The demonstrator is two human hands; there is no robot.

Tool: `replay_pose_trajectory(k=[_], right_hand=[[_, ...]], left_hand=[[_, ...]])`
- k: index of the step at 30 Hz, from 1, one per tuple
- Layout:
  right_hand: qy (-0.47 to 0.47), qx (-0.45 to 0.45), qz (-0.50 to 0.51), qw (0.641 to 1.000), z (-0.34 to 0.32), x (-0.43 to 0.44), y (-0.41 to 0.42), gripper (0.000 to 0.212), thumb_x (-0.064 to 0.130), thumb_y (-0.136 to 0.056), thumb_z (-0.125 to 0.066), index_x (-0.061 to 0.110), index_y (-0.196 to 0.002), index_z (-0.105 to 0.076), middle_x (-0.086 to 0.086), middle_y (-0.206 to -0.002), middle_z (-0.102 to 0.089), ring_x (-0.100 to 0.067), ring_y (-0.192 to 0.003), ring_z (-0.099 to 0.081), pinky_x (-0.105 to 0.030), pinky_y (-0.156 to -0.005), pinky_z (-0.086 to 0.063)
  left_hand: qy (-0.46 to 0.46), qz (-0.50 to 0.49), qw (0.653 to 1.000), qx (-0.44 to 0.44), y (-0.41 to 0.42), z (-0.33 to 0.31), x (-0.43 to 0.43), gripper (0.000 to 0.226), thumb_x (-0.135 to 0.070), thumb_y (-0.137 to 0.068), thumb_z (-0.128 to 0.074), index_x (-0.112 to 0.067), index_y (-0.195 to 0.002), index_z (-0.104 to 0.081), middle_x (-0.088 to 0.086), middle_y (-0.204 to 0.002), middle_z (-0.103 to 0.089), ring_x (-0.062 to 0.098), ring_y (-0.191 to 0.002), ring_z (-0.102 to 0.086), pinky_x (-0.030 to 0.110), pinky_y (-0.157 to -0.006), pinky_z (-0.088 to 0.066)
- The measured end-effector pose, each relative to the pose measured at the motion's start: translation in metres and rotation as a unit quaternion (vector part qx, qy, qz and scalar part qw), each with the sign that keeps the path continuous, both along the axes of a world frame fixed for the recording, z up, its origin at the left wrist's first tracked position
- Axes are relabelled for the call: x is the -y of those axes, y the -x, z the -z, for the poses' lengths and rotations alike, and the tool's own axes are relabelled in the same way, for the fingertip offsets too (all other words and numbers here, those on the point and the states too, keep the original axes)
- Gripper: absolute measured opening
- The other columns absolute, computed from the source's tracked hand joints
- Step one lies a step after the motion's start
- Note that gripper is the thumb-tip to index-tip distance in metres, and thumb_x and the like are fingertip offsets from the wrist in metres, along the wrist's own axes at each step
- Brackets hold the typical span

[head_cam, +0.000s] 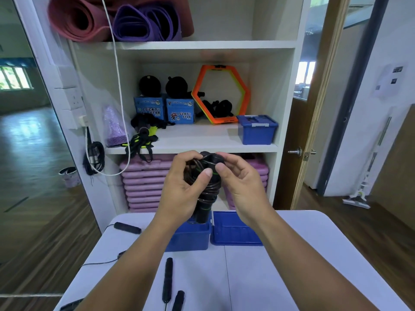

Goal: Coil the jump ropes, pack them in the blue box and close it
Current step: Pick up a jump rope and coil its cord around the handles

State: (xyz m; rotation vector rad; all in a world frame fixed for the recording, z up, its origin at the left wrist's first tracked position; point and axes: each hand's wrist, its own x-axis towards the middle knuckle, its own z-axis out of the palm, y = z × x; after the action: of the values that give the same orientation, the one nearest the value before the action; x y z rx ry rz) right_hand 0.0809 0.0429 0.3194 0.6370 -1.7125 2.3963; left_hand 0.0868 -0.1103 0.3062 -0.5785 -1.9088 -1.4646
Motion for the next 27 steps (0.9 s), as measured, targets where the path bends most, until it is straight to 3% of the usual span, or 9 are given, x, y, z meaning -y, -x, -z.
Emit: replay_pose_trajectory(k=[2,5,7,11,19,22,24,27], right_hand=[[0.041,0.024,-0.003,0.999,0.003,0.007,0.002,0.032,0.029,-0.079,-0.071,0.022,-0.110,-0.070,-0.007,-0.113,-0.073,-0.022,-0.105,-0.068,-0.029,-0.085,-0.056],[0.072,0.051,0.034,0.995,0.013,0.017,0.007,0.021,0.027,-0.090,-0.068,0.022,-0.111,-0.071,-0.012,-0.113,-0.072,-0.032,-0.112,-0.066,-0.051,-0.101,-0.050],[0.085,0.065,0.059,0.992,0.019,0.019,0.008,0.018,0.022,-0.096,-0.060,0.024,-0.110,-0.072,-0.014,-0.112,-0.072,-0.032,-0.108,-0.068,-0.054,-0.101,-0.050],[0.087,0.080,0.079,0.990,0.025,0.016,0.008,0.017,0.016,-0.097,-0.059,0.020,-0.109,-0.071,-0.018,-0.109,-0.072,-0.035,-0.106,-0.068,-0.051,-0.097,-0.053],[0.047,0.068,0.090,0.993,0.034,0.003,0.007,0.020,0.012,-0.092,-0.066,0.015,-0.112,-0.070,-0.014,-0.103,-0.073,-0.023,-0.092,-0.068,-0.038,-0.086,-0.057],[0.047,0.065,0.079,0.994,0.035,0.001,0.007,0.023,0.012,-0.091,-0.066,0.015,-0.114,-0.069,-0.012,-0.104,-0.074,-0.020,-0.092,-0.070,-0.032,-0.079,-0.058],[0.040,0.055,0.076,0.995,0.032,-0.001,0.009,0.022,0.013,-0.092,-0.065,0.016,-0.113,-0.069,-0.009,-0.102,-0.075,-0.019,-0.092,-0.071,-0.028,-0.078,-0.057],[0.022,0.036,0.088,0.995,0.027,-0.003,0.013,0.021,0.016,-0.092,-0.065,0.017,-0.112,-0.069,-0.008,-0.103,-0.075,-0.020,-0.096,-0.071,-0.034,-0.086,-0.057]], left_hand=[[-0.025,0.019,0.999,0.039,-0.004,0.000,-0.009,0.020,-0.035,-0.093,-0.063,-0.037,-0.110,-0.053,-0.011,-0.096,-0.062,0.011,-0.089,-0.062,0.030,-0.081,-0.053],[-0.059,0.025,0.994,0.086,-0.006,0.004,-0.021,0.015,-0.044,-0.100,-0.050,-0.033,-0.109,-0.054,-0.002,-0.100,-0.064,0.017,-0.093,-0.061,0.046,-0.087,-0.053],[-0.069,0.018,0.991,0.114,-0.008,0.006,-0.027,0.017,-0.041,-0.104,-0.043,-0.031,-0.106,-0.057,-0.002,-0.100,-0.066,0.017,-0.094,-0.063,0.048,-0.089,-0.053],[-0.136,0.058,0.974,0.172,-0.013,0.004,-0.033,0.022,-0.038,-0.105,-0.045,-0.026,-0.096,-0.061,0.005,-0.095,-0.067,0.018,-0.088,-0.063,0.047,-0.083,-0.053],[-0.204,0.140,0.907,0.341,-0.004,-0.017,-0.019,0.025,-0.015,-0.094,-0.066,-0.020,-0.071,-0.056,0.004,-0.075,-0.058,0.015,-0.060,-0.054,0.027,-0.048,-0.046],[-0.209,0.154,0.892,0.370,0.001,-0.019,-0.015,0.020,-0.009,-0.091,-0.066,-0.024,-0.080,-0.063,0.009,-0.088,-0.055,0.026,-0.077,-0.050,0.032,-0.055,-0.050],[-0.201,0.158,0.903,0.346,0.001,-0.019,-0.016,0.016,-0.008,-0.093,-0.064,-0.023,-0.088,-0.067,0.008,-0.091,-0.059,0.027,-0.084,-0.052,0.038,-0.063,-0.052],[-0.184,0.149,0.930,0.282,-0.004,-0.018,-0.019,0.011,-0.009,-0.096,-0.062,-0.019,-0.096,-0.067,0.000,-0.088,-0.068,0.018,-0.080,-0.064,0.043,-0.069,-0.055]])
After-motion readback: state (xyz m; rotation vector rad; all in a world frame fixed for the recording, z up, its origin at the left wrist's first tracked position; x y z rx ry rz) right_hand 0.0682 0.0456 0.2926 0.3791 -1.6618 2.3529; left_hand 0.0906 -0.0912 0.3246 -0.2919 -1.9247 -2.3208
